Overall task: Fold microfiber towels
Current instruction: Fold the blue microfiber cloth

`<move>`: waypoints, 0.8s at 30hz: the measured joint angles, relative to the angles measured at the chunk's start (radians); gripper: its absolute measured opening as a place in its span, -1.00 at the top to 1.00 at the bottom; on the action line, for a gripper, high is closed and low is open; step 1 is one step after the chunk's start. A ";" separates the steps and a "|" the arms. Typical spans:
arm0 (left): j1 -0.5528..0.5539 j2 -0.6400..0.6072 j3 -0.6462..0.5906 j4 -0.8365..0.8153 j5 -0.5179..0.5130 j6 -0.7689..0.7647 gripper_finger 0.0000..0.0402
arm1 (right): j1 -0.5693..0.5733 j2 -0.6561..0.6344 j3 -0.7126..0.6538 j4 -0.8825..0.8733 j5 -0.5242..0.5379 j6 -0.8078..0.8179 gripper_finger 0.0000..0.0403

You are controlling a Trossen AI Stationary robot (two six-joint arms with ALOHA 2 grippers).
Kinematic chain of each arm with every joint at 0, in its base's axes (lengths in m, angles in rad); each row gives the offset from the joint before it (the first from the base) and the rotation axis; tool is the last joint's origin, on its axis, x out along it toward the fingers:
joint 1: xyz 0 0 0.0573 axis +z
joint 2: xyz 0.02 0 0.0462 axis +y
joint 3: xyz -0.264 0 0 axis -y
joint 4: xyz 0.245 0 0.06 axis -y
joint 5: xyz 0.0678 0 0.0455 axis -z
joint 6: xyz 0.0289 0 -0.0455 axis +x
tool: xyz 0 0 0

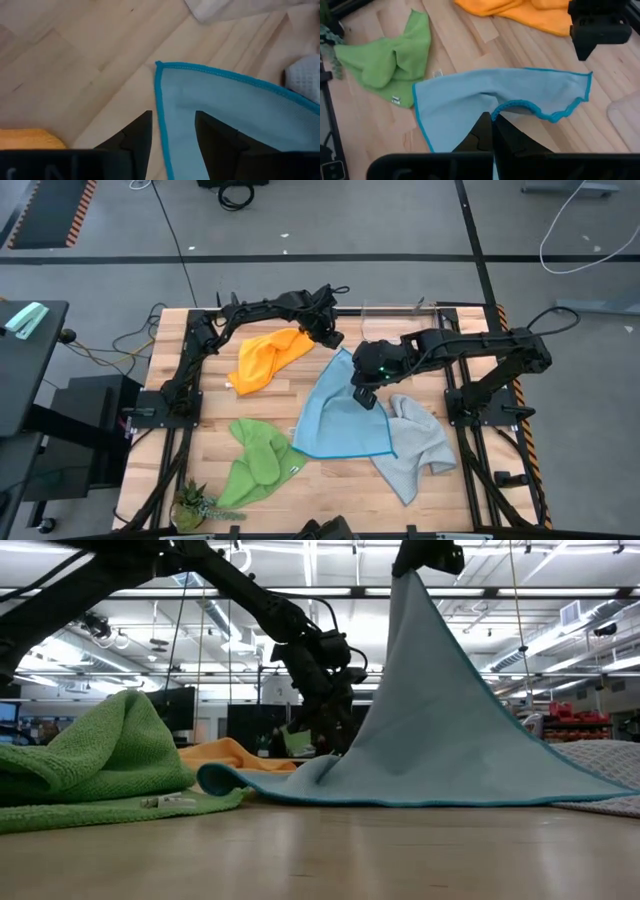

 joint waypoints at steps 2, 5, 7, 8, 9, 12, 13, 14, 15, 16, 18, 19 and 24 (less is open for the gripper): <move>-0.009 0.000 0.000 -0.001 0.036 -0.012 0.21 | 0.009 0.000 0.000 0.016 -0.012 -0.004 1.00; -0.033 0.000 0.000 0.002 0.059 -0.031 0.22 | 0.028 0.000 0.000 0.036 -0.016 -0.006 1.00; -0.048 0.000 0.000 0.006 0.057 -0.035 0.23 | 0.039 0.000 0.000 0.039 -0.015 0.000 1.00; -0.054 0.000 0.000 0.006 0.047 -0.036 0.23 | 0.044 0.000 0.000 0.036 -0.015 0.005 1.00; -0.056 0.000 0.000 0.007 0.043 -0.038 0.24 | 0.050 0.000 0.000 0.035 -0.015 0.011 1.00; -0.050 0.012 0.000 0.036 0.040 -0.066 0.25 | 0.069 0.000 0.000 0.034 -0.030 0.025 1.00; -0.047 0.014 -0.002 0.029 0.035 -0.067 0.24 | 0.075 0.000 0.000 0.034 -0.036 0.032 1.00; -0.047 0.015 -0.003 0.023 0.034 -0.067 0.24 | 0.080 0.000 0.000 0.034 -0.043 0.043 1.00; -0.045 0.015 -0.003 0.029 0.034 -0.067 0.23 | 0.085 0.000 0.000 0.033 -0.047 0.051 1.00; -0.045 0.015 -0.002 0.032 0.033 -0.060 0.23 | 0.089 0.000 0.000 0.031 -0.050 0.053 1.00; -0.047 0.014 -0.001 0.029 0.036 -0.036 0.22 | 0.099 0.000 0.000 0.030 -0.054 0.055 1.00; -0.048 0.014 -0.002 0.024 0.037 -0.019 0.21 | 0.100 0.000 0.000 0.030 -0.059 0.056 1.00; -0.060 0.014 -0.002 -0.066 0.020 0.178 0.27 | 0.106 0.000 0.000 0.030 -0.105 0.074 1.00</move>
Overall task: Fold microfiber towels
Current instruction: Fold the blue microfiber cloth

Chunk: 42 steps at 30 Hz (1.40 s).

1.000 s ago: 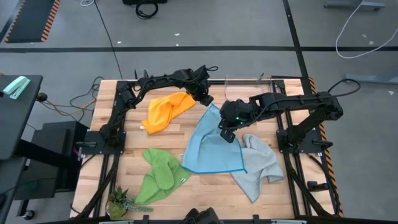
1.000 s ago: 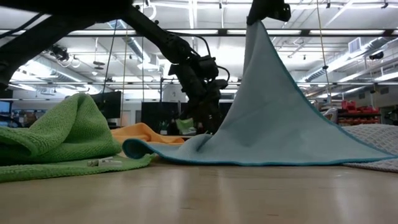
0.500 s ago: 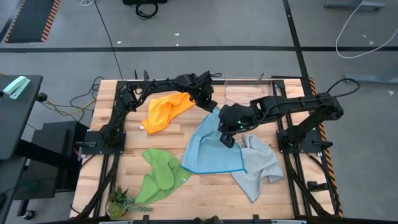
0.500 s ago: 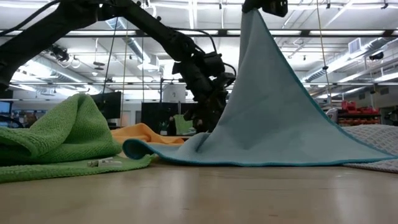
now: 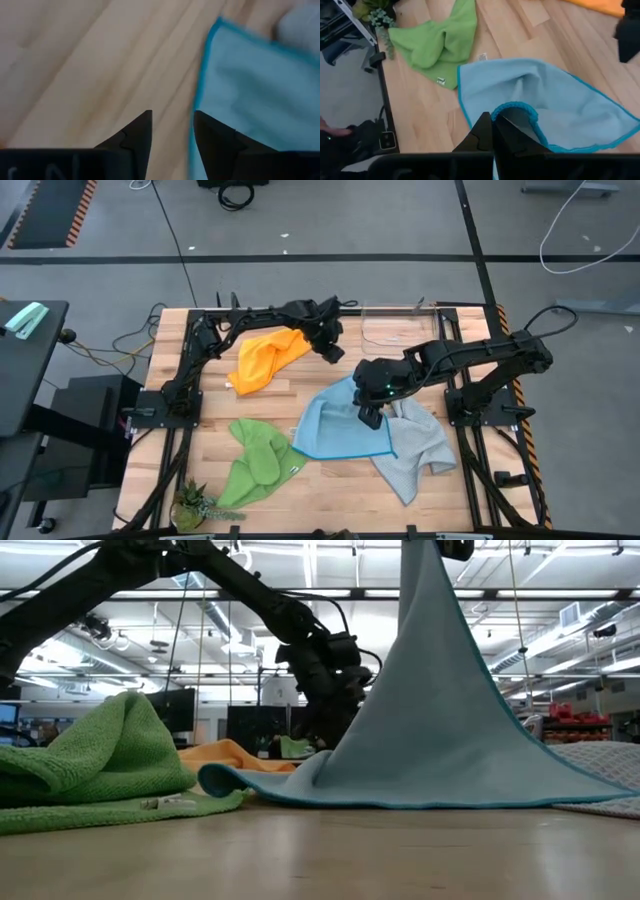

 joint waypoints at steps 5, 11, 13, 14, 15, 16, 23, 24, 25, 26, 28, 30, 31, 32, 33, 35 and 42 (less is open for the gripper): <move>-0.006 0.000 0.000 -0.041 -0.014 0.102 0.38 | -0.024 0.001 0.017 0.000 0.010 -0.031 1.00; 0.003 -0.012 0.000 -0.065 0.055 0.102 0.55 | -0.109 0.001 0.102 0.003 0.027 -0.145 1.00; 0.011 -0.013 0.000 -0.099 0.068 0.098 0.60 | -0.152 0.005 0.127 0.004 0.009 -0.184 1.00; 0.015 -0.015 0.000 -0.117 0.091 0.098 0.61 | -0.173 0.014 0.142 0.004 -0.006 -0.203 1.00; 0.020 -0.015 0.000 -0.139 0.116 0.102 0.63 | -0.191 0.024 0.155 0.006 -0.023 -0.227 1.00; 0.024 -0.016 0.000 -0.159 0.131 0.106 0.64 | -0.205 0.043 0.171 0.003 -0.044 -0.253 1.00; 0.047 -0.016 0.000 -0.232 0.137 0.112 0.64 | -0.210 0.240 0.368 -0.034 -0.223 -0.392 1.00; 0.050 -0.018 0.000 -0.239 0.136 0.112 0.63 | -0.191 0.262 0.398 -0.077 -0.227 -0.394 1.00; 0.054 -0.020 0.000 -0.243 0.136 0.114 0.62 | -0.170 0.271 0.420 -0.124 -0.223 -0.392 1.00; 0.055 -0.020 0.000 -0.241 0.137 0.115 0.61 | -0.142 0.273 0.432 -0.188 -0.200 -0.375 1.00; 0.054 -0.021 0.000 -0.242 0.135 0.123 0.58 | -0.089 0.255 0.419 -0.298 -0.128 -0.306 1.00; 0.046 -0.021 0.000 -0.234 0.135 0.130 0.56 | -0.037 0.221 0.377 -0.370 -0.078 -0.208 1.00; 0.040 -0.021 0.000 -0.219 0.138 0.133 0.55 | -0.015 0.201 0.354 -0.382 -0.060 -0.160 1.00; 0.033 -0.021 0.000 -0.204 0.145 0.137 0.55 | 0.005 0.181 0.333 -0.375 -0.049 -0.113 1.00; 0.024 -0.021 0.000 -0.184 0.163 0.139 0.54 | 0.018 0.159 0.311 -0.362 -0.041 -0.069 1.00; 0.004 -0.021 0.001 -0.142 0.175 0.126 0.52 | 0.035 0.128 0.275 -0.364 -0.026 0.009 1.00; -0.076 -0.021 0.002 -0.102 0.249 0.273 0.45 | 0.059 0.070 0.170 -0.360 0.008 0.126 1.00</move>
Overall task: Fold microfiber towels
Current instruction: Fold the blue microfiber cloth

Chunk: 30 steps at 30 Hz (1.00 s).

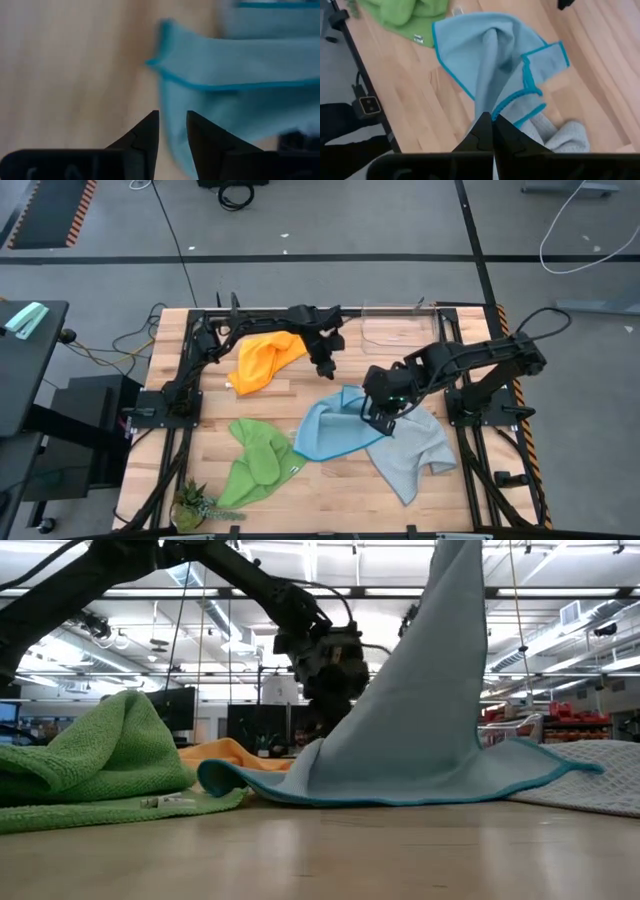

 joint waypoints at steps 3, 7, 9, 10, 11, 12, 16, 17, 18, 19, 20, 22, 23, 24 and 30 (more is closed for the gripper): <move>-0.054 0.000 0.000 0.062 0.014 0.047 0.42 | -0.002 0.004 -0.012 0.002 -0.003 0.005 1.00; -0.115 0.000 0.000 0.116 0.007 0.075 0.37 | -0.002 0.002 -0.012 0.005 -0.003 0.028 1.00; -0.140 0.000 0.000 0.103 -0.041 0.128 0.35 | -0.002 0.002 -0.012 0.005 -0.003 0.038 1.00; -0.154 0.000 0.000 0.096 -0.080 0.155 0.33 | -0.002 0.002 -0.012 0.005 -0.003 0.039 1.00; -0.164 0.000 0.000 0.089 -0.125 0.184 0.32 | -0.002 0.002 -0.012 0.005 -0.003 0.039 1.00; -0.173 0.000 0.000 0.082 -0.173 0.215 0.31 | -0.002 0.002 -0.012 0.005 -0.003 0.039 1.00; -0.194 0.001 -0.001 0.073 -0.366 0.256 0.27 | -0.015 0.002 -0.012 0.010 -0.003 0.058 1.00; -0.193 0.001 -0.001 0.073 -0.393 0.256 0.25 | -0.015 0.002 -0.012 0.015 -0.003 0.059 1.00; -0.193 0.001 -0.001 0.075 -0.414 0.258 0.24 | -0.015 0.002 -0.012 0.021 -0.003 0.059 1.00; -0.194 0.001 -0.001 0.080 -0.428 0.258 0.23 | -0.016 0.002 -0.012 0.027 -0.003 0.062 1.00; -0.196 0.001 -0.001 0.086 -0.442 0.256 0.22 | -0.016 0.002 -0.012 0.032 -0.003 0.064 1.00; -0.201 0.001 -0.001 0.109 -0.476 0.250 0.21 | -0.015 0.002 -0.012 0.037 -0.002 0.076 1.00; -0.204 0.001 -0.001 0.117 -0.489 0.250 0.20 | -0.015 0.002 -0.012 0.037 0.000 0.083 1.00; -0.207 0.001 -0.001 0.125 -0.494 0.251 0.20 | -0.015 0.002 -0.012 0.037 0.002 0.089 1.00; -0.229 0.001 -0.001 0.129 -0.572 0.341 0.19 | -0.015 0.002 -0.012 0.039 0.008 0.123 1.00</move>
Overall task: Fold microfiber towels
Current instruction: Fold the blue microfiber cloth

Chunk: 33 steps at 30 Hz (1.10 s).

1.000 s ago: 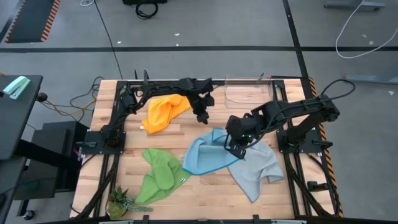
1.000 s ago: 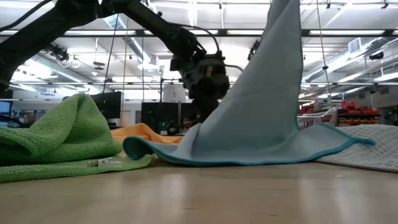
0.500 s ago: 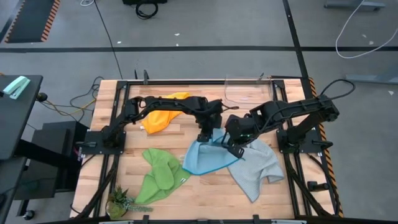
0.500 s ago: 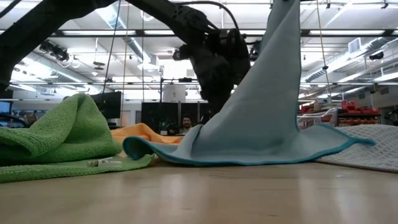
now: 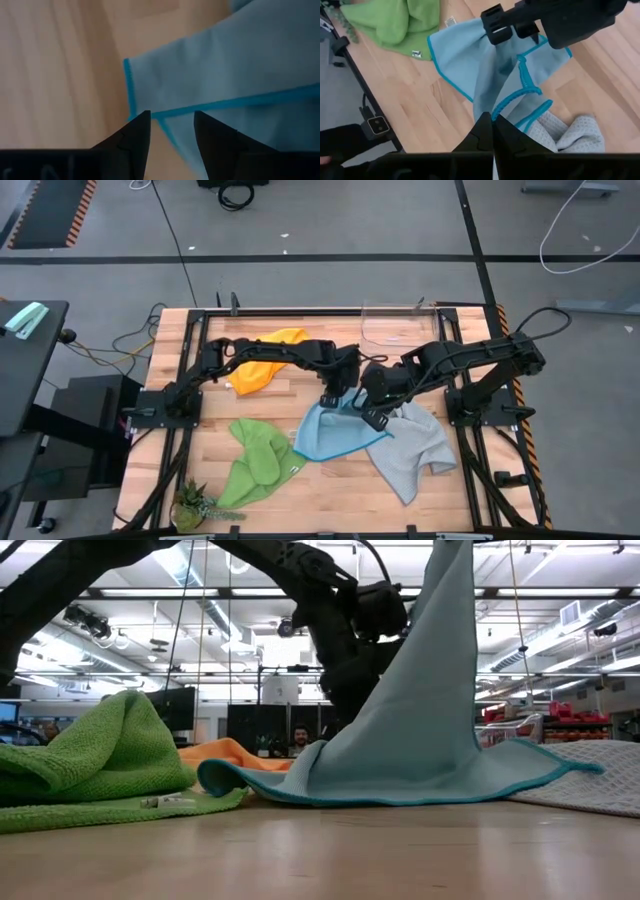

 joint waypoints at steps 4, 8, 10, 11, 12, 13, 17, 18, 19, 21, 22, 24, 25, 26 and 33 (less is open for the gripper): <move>-0.003 0.000 0.000 0.000 -0.080 0.039 0.18 | 0.000 0.000 0.000 0.000 0.015 0.017 1.00; 0.019 0.000 0.000 0.003 -0.082 0.014 0.18 | 0.000 0.000 0.000 0.017 0.025 0.029 1.00; 0.034 0.000 0.000 -0.001 -0.058 0.005 0.18 | 0.001 0.000 0.000 0.028 0.026 0.030 1.00; 0.042 0.000 0.000 -0.007 -0.029 0.002 0.18 | 0.000 0.000 0.000 0.033 0.027 0.030 1.00; 0.049 0.000 0.000 -0.010 0.002 -0.003 0.18 | 0.001 0.000 0.000 0.036 0.027 0.030 1.00; 0.057 0.000 0.000 -0.012 0.032 -0.009 0.18 | 0.001 0.000 0.000 0.036 0.026 0.030 1.00; 0.073 0.019 0.000 -0.016 0.130 -0.038 0.18 | 0.000 0.000 0.000 0.042 0.027 0.030 1.00; 0.076 0.026 -0.002 -0.031 0.150 -0.049 0.18 | 0.001 0.000 0.000 0.046 0.027 0.030 1.00; 0.077 0.041 -0.001 -0.028 0.165 -0.063 0.18 | 0.001 0.000 0.000 0.050 0.026 0.030 1.00; 0.077 0.058 -0.001 -0.028 0.171 -0.078 0.18 | 0.001 0.001 0.001 0.056 0.026 0.029 1.00; 0.077 0.074 -0.001 -0.042 0.174 -0.095 0.18 | 0.001 0.001 0.001 0.053 0.026 0.029 1.00; 0.084 0.084 0.000 -0.014 0.188 -0.123 0.18 | 0.001 0.001 0.002 0.056 0.026 0.028 1.00; 0.084 0.092 0.003 0.007 0.191 -0.136 0.18 | 0.001 0.002 0.001 0.056 0.026 0.028 1.00; 0.089 0.096 0.003 0.016 0.197 -0.148 0.18 | 0.001 0.001 0.001 0.059 0.026 0.028 1.00; 0.127 0.106 0.003 0.041 0.259 -0.206 0.18 | 0.008 0.001 0.001 0.059 0.026 0.031 1.00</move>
